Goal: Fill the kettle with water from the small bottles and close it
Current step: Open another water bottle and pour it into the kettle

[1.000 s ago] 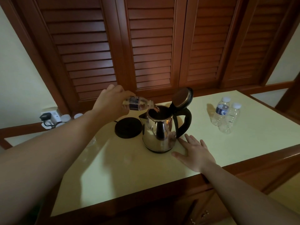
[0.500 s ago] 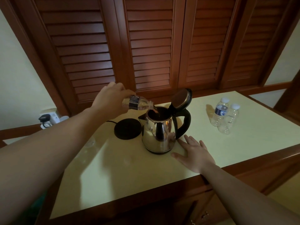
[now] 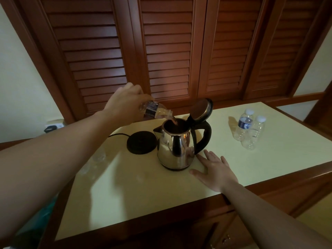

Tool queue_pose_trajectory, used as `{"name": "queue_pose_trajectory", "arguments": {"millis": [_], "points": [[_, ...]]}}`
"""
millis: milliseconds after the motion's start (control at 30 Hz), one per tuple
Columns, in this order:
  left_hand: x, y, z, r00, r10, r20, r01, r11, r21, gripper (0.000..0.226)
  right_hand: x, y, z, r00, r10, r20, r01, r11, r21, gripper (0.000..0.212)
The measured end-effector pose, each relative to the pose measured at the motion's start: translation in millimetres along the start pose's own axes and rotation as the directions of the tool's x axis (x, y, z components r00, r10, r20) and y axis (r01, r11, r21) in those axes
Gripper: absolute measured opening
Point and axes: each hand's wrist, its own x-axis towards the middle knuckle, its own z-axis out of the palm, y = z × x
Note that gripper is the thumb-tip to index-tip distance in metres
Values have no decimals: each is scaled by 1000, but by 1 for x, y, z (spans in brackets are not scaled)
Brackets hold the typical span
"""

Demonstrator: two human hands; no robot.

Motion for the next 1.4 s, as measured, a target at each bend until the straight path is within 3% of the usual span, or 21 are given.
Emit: {"name": "queue_pose_trajectory", "arguments": {"millis": [433,667,933,1000,1100,1200,1400], "points": [[10,2,-10,993,112,-35,-108,989,105,51,0,1,0,1000,-2,2,1,1000,8,92],[18,10,-11,964,264,-24,-246,922,299,44,0,0,-1,1000,-2,2,2,1000,12,93],[28,20,-12,913,408,-27,-365,842,398,53,0,0,-1,1000,1,6,-1,1000,3,93],[28,20,-10,929,369,-39,-327,863,384,53,0,1,-1,1000,0,7,0,1000,2,92],[22,20,-4,977,200,-74,-169,937,305,49,-1,1,0,1000,-1,2,1,1000,1,92],[9,17,9,998,7,-63,-2,997,78,52,-1,1,0,1000,-2,-1,2,1000,6,91],[-18,14,27,968,-241,66,250,930,-270,66,-1,0,-1,1000,-8,-3,8,1000,0,90]]}}
